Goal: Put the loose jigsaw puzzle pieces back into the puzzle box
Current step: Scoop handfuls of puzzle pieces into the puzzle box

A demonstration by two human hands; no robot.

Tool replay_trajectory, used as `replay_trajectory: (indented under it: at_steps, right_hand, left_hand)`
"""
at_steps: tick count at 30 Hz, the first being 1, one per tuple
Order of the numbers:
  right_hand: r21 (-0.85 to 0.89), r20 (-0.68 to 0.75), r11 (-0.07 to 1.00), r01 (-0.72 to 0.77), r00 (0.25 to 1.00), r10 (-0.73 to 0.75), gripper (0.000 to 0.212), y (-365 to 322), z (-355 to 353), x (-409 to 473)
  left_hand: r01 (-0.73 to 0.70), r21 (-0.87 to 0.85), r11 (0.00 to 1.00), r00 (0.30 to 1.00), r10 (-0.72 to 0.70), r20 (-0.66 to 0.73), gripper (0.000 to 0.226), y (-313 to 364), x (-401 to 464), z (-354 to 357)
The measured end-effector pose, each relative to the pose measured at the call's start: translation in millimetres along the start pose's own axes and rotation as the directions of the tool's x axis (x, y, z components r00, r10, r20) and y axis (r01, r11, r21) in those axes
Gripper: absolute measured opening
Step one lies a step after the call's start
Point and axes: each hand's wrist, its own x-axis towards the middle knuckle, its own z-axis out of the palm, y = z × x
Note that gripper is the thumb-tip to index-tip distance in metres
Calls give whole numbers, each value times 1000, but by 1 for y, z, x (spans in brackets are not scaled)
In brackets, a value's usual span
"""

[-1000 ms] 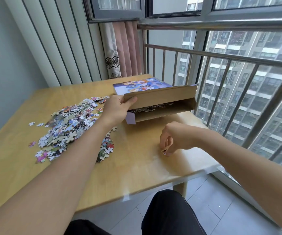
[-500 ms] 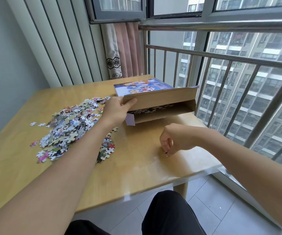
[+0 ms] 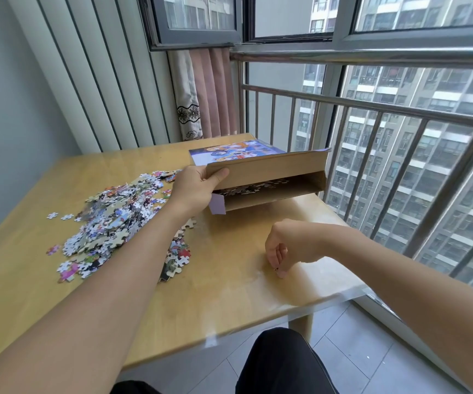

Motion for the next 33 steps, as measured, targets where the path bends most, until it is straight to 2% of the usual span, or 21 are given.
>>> replay_trajectory:
  at_steps: [8, 10, 11, 12, 13, 14, 16, 17, 18, 20, 21, 22, 23, 24, 26, 27, 28, 29, 30, 31, 33]
  right_hand:
    - [-4, -41, 1000, -13, 999, 13, 23, 1, 3, -4]
    - [150, -98, 989, -2, 995, 17, 23, 0, 3, -7]
    - [312, -181, 950, 22, 983, 37, 22, -1, 0, -7]
    - [508, -289, 859, 61, 952, 103, 20, -2, -5, -7]
    - [696, -378, 710, 110, 896, 231, 17, -1, -12, -3]
    - [846, -390, 512, 150, 829, 402, 16, 0, -20, 3]
    - [965, -235, 69, 252, 723, 650, 17, -1, -37, 18]
    - [945, -163, -97, 314, 705, 690, 17, -3, -44, 26]
    - [907, -131, -200, 371, 700, 702, 18, -5, -51, 33]
    - [849, -157, -261, 460, 691, 706, 29, -9, -57, 44]
    - [856, -173, -235, 461, 683, 710, 34, -10, -58, 48]
    - [894, -198, -147, 423, 666, 719, 35, -13, -56, 48]
    - [936, -263, 28, 352, 640, 722, 33, -15, -53, 48]
    - [930, -368, 284, 234, 611, 701, 29, -17, -50, 47]
    - [664, -589, 747, 21, 631, 505, 26, -21, -46, 44]
    - [440, -641, 896, -65, 676, 364, 29, -25, -45, 43]
    - [200, -632, 967, -156, 734, 248, 32, -33, -48, 40]
    - [-9, -609, 980, -200, 779, 153, 30, -40, -49, 41]
    - [-135, -589, 966, -223, 801, 103, 20, -50, -53, 39]
    - [-193, -577, 962, -192, 815, 47, 5, -61, -56, 38]
    - [-218, -540, 968, -127, 841, -12, 21, -80, -62, 35]
  left_hand:
    - [-11, 3, 1000, 1000, 11, 3, 30, 2, -2, 1]
    - [-12, -10, 1000, 1000, 12, 0, 27, 2, -2, 0]
    - [-15, -15, 1000, 1000, 15, -1, 27, 3, -3, -1]
    - [-22, -17, 1000, 1000, 22, -2, 26, 4, -3, -2]
    - [-29, -18, 999, 1000, 29, -4, 26, 5, -3, -2]
    - [-31, -20, 999, 999, 31, -8, 26, 6, -3, -3]
    - [-37, -29, 999, 999, 37, -15, 26, 9, -4, -5]
    - [-44, -34, 998, 999, 43, -18, 28, 10, -4, -6]
    - [-50, -34, 998, 999, 49, -19, 30, 12, -4, -7]
    - [-54, -28, 998, 998, 54, -14, 32, 13, -3, -9]
    - [-54, -26, 998, 998, 54, -16, 32, 13, -2, -10]
    - [-53, -20, 998, 998, 52, -19, 31, 13, -1, -12]
    - [-55, -19, 998, 998, 55, -25, 29, 14, 0, -13]
    - [-58, -27, 998, 998, 58, -31, 28, 14, 2, -15]
    - [-59, -59, 997, 998, 57, -33, 27, 15, 5, -19]
    - [-55, -65, 996, 998, 54, -26, 27, 16, 6, -21]
    - [-52, -67, 996, 999, 51, -16, 28, 16, 6, -22]
    - [-45, -64, 997, 999, 45, -7, 28, 15, 6, -22]
    - [-40, -62, 997, 999, 40, -1, 29, 13, 4, -23]
    - [-42, -58, 997, 999, 43, 18, 28, 11, 2, -23]
    - [-36, -49, 998, 992, 41, 120, 19, 2, -4, -23]
